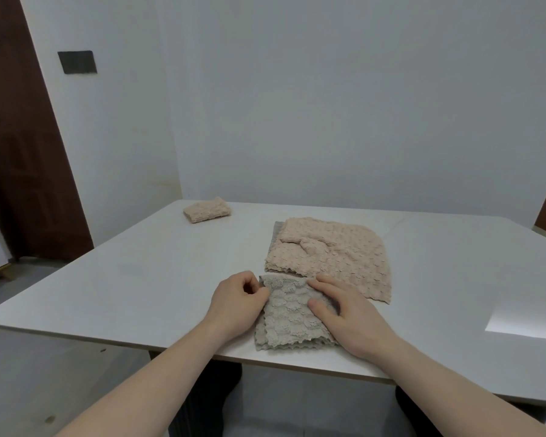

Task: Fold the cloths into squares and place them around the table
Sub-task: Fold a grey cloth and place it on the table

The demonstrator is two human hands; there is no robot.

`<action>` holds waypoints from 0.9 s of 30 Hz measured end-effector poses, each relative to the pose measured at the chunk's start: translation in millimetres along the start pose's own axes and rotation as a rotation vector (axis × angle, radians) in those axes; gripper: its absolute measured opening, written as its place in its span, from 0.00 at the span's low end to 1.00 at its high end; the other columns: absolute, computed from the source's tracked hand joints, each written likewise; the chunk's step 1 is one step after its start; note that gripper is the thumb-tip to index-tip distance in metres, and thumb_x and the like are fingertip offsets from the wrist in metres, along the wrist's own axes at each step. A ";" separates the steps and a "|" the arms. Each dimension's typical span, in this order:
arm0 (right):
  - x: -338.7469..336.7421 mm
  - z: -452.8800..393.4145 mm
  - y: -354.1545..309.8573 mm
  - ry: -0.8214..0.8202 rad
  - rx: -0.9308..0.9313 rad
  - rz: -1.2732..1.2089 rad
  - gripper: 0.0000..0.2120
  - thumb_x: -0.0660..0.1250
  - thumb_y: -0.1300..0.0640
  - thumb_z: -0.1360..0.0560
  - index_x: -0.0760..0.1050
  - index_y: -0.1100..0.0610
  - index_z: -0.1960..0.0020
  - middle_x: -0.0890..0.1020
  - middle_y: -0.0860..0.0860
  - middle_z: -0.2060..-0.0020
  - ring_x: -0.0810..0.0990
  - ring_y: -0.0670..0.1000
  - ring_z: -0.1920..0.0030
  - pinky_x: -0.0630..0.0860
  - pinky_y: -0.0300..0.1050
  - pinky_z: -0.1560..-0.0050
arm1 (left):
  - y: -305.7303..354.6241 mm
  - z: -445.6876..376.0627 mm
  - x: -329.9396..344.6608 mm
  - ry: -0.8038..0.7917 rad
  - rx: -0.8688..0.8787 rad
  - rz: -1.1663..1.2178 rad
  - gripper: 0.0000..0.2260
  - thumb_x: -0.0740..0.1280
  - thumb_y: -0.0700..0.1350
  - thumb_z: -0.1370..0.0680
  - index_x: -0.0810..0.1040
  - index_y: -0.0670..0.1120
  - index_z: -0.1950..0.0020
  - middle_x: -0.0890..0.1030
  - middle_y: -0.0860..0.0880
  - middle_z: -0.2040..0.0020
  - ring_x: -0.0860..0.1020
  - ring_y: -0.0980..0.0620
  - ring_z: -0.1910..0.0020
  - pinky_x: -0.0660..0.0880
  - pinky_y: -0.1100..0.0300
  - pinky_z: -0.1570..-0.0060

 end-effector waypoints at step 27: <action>2.9 -1.4 -5.0 -0.111 0.058 0.150 0.33 0.49 0.28 0.22 0.59 0.40 0.20 0.58 0.38 0.21 0.56 0.43 0.21 0.52 0.47 0.21 | 11.1 11.3 25.8 -0.340 0.138 -0.548 0.30 0.51 0.59 0.18 0.53 0.56 0.16 0.56 0.57 0.17 0.52 0.57 0.18 0.43 0.50 0.19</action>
Point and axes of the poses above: each hand's wrist, its own z-axis away from the middle knuckle, its own x-axis out of the palm, y = z × x, the point moved 5 cm from there along -z, towards the middle knuckle
